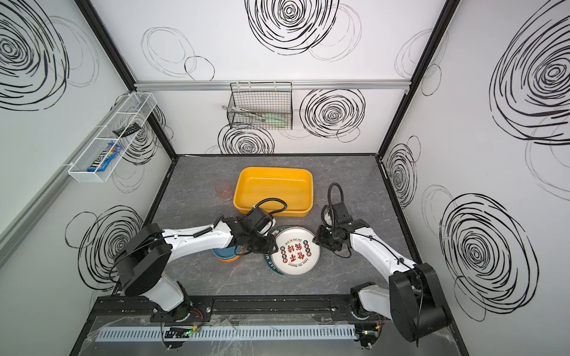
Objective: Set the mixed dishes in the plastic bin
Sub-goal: 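Pinch the top plate rim with the right gripper while the left gripper steadies the stack, then lift the top plate with the right gripper and carry it toward the yellow bin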
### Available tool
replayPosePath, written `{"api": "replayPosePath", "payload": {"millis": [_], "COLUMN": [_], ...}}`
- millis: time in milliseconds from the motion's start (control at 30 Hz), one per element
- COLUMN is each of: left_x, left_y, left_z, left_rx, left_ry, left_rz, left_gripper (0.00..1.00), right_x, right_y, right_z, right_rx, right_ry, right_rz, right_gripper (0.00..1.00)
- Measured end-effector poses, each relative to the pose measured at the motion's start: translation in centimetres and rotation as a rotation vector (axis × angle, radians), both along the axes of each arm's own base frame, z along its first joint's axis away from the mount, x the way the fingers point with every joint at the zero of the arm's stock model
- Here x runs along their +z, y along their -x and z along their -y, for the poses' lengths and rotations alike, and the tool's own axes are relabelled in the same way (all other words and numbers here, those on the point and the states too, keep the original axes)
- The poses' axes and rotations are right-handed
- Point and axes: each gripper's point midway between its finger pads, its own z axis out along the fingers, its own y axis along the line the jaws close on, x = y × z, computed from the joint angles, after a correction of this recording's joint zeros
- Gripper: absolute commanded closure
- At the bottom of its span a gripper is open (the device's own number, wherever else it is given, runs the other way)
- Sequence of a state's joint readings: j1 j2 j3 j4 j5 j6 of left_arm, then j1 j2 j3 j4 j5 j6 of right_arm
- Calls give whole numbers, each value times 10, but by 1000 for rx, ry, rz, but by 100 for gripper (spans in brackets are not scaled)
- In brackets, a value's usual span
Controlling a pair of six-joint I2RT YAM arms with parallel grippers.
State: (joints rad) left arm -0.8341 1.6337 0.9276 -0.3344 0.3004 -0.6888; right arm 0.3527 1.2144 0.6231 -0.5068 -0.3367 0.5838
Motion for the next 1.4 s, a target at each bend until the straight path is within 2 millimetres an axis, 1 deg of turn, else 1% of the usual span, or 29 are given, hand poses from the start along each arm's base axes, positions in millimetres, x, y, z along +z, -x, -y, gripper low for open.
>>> {"api": "replayPosePath", "payload": {"millis": [200, 433, 567, 733, 833, 967, 1067, 1200, 1400], "left_x": [1, 1, 0, -2, -2, 1, 12, 38, 73], "left_y": [3, 3, 3, 2, 3, 3, 0, -7, -21], "left_z": [2, 2, 1, -2, -3, -1, 5, 10, 1], "left_rx": [-9, -11, -7, 0, -1, -4, -9, -6, 37], "left_ry": [9, 10, 2, -14, -15, -5, 26, 87, 162], "left_rz": [-9, -11, -9, -9, -11, -12, 3, 52, 118], "left_gripper": [65, 65, 65, 64, 63, 60, 57, 54, 47], "right_x": [-8, -7, -2, 7, 10, 16, 24, 31, 40], "right_y": [7, 8, 8, 8, 8, 8, 6, 4, 2], "right_z": [0, -1, -2, -5, -4, -3, -2, -1, 5], "right_rx": [-2, -4, 2, 18, 18, 18, 14, 19, 7], "right_ry": [-13, -30, -45, -74, -76, -79, -81, -72, -51], "right_rz": [-22, -12, 5, 37, 46, 66, 89, 117, 153], "right_gripper": [66, 73, 81, 87, 94, 99, 100, 100, 100]}}
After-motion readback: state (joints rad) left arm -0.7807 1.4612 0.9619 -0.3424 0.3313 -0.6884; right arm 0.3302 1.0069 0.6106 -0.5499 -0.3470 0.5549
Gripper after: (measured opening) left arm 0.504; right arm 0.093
